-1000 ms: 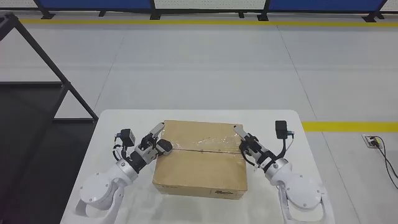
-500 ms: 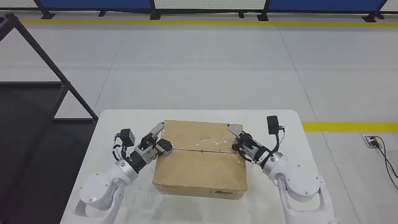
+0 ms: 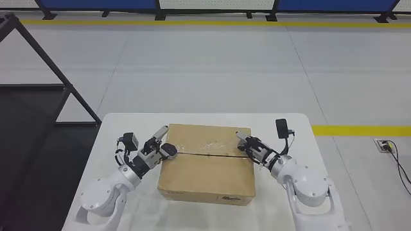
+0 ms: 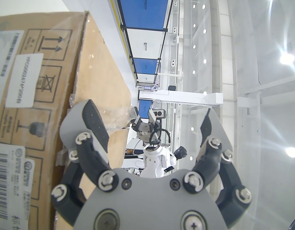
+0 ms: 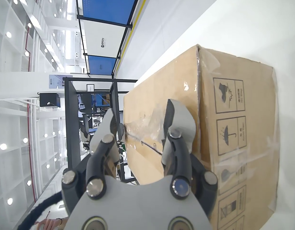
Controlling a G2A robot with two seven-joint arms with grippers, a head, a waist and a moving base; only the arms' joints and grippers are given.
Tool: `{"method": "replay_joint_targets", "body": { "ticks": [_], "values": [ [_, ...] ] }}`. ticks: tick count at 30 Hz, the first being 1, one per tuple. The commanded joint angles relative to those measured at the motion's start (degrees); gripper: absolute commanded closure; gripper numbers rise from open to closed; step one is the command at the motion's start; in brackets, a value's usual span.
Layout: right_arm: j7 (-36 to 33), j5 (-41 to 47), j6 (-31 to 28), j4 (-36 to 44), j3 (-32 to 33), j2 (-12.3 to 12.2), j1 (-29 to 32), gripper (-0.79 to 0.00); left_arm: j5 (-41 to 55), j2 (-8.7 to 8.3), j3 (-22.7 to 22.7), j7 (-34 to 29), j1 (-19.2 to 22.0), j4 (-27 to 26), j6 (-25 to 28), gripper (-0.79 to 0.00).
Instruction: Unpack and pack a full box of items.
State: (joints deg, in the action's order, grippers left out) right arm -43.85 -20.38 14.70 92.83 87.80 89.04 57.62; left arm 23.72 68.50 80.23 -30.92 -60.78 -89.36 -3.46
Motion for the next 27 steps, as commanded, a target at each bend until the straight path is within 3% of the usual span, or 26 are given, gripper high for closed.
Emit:
{"method": "replay_joint_targets", "body": {
  "ticks": [1, 12, 27],
  "values": [
    [-0.67, 0.45, -0.57, 0.64, -0.15, -0.23, 0.35, 0.000, 0.10, 0.00, -0.01, 0.09, 0.01, 0.05, 0.04, -0.785],
    [-1.33, 2.12, -5.42, 6.80, -2.56, -1.24, 4.23, 0.000, 0.19, -0.03, -0.04, 0.19, 0.04, 0.35, 0.34, -0.785],
    [4.12, 4.65, -9.14, 15.81, -6.37, -2.08, 10.38, 0.000, 0.38, -0.09, -0.20, -0.27, 0.25, 0.67, 0.39, -0.785]
  ]
}}
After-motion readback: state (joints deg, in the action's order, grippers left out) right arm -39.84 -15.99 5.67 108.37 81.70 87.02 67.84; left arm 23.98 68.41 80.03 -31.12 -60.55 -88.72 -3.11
